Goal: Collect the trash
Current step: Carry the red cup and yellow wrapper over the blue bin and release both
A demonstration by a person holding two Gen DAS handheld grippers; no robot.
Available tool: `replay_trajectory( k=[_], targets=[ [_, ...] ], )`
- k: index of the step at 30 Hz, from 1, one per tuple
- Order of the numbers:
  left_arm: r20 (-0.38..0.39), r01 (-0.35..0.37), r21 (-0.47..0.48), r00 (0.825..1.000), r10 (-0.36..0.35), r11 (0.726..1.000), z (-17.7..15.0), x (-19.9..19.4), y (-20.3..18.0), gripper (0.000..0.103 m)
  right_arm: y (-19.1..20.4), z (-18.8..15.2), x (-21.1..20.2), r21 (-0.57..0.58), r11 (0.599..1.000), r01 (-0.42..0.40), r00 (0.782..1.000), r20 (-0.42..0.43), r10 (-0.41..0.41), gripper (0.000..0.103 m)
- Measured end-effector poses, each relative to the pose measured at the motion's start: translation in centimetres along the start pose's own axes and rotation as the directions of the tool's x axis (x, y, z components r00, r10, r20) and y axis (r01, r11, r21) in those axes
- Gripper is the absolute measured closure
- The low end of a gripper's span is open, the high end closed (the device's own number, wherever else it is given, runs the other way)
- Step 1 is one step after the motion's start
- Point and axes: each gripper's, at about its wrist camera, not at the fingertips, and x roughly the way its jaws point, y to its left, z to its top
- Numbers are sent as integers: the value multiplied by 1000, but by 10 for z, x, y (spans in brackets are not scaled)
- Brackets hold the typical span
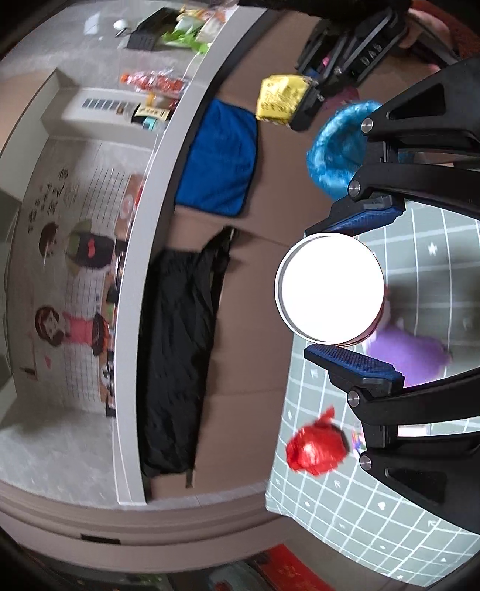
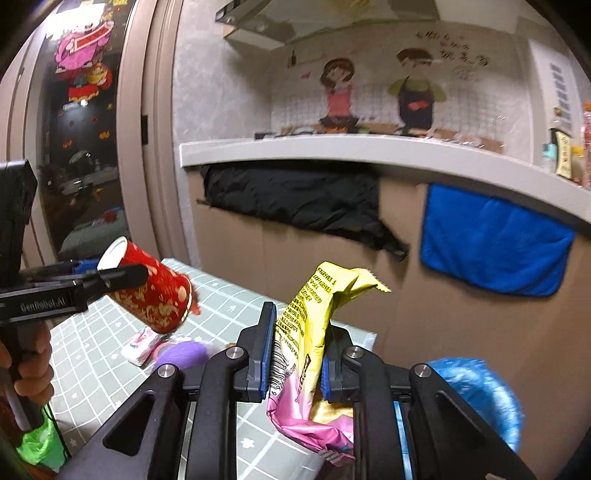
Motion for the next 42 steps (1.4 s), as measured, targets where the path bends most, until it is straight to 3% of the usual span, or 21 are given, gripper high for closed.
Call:
replay_trajectory(
  k=[5,11,22,33,42],
  targets=[
    [-4,33,32,999,-33,999,-4,19,-42,46,-35,-3,-36,18,998,66,997,46,-67,85],
    [-63,99,77,994,-95,992,-11,60,-98,46,-86,-18,-63,77,987,143,987,63,-148,85],
    [-153,227,143,967,-205,963,-26,133,-180,46,-162,-56,-64,200,955,221,974,7,-227,85],
    [-284,293,114,925,-252,949,-50,190,-197,46,-200,-84,-23,277,938,207,978,-87,-190,85],
    [-316,332,103,905,-285,938,-47,215,-205,45,-221,-102,8,337,920,201,977,-143,-161,85]
  ],
)
